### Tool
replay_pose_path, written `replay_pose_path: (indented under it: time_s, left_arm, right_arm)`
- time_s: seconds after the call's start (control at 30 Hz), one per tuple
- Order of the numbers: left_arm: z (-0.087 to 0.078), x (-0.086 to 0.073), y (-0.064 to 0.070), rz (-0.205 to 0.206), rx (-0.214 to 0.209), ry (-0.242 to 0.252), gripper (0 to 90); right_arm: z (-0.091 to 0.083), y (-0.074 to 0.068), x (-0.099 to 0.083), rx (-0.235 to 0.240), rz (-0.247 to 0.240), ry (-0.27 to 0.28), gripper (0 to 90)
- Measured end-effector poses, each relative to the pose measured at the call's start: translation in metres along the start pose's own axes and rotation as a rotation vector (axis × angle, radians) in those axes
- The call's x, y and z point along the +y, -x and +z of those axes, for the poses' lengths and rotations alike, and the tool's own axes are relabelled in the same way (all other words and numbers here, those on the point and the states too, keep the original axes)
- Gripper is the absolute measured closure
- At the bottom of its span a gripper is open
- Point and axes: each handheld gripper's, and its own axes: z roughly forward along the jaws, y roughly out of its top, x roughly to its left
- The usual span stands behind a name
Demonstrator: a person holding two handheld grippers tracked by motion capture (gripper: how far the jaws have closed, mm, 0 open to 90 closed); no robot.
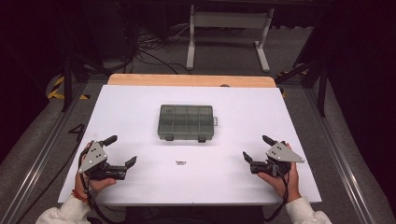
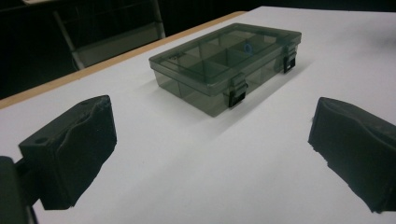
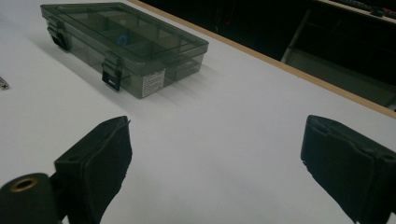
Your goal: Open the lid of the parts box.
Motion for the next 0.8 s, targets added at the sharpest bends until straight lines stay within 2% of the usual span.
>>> replay_pose_path:
  time_s: [0.23, 0.43, 0.63, 0.73, 0.8]
  left_arm:
    - [0.001, 0.000, 0.002, 0.001, -0.016, -0.014, 2.1]
    - [0.006, -0.001, -0.002, -0.006, -0.038, -0.040, 2.0]
    - [0.014, 0.001, -0.001, -0.009, -0.053, -0.053, 3.3]
    - [0.024, 0.005, -0.003, 0.010, -0.052, -0.074, 4.0]
    - [0.028, 0.006, -0.004, 0.016, -0.052, -0.075, 4.6]
  right_arm:
    - [0.003, -0.002, 0.001, -0.007, -0.005, -0.016, 9.6]
    - [0.007, -0.007, 0.003, 0.004, -0.032, -0.027, 9.9]
    - [0.010, -0.006, 0.004, 0.009, -0.012, -0.045, 9.9]
    - [0.015, -0.004, 0.007, 0.010, -0.010, -0.054, 10.1]
    - [0.020, -0.004, 0.012, 0.028, 0.000, -0.070, 10.4]
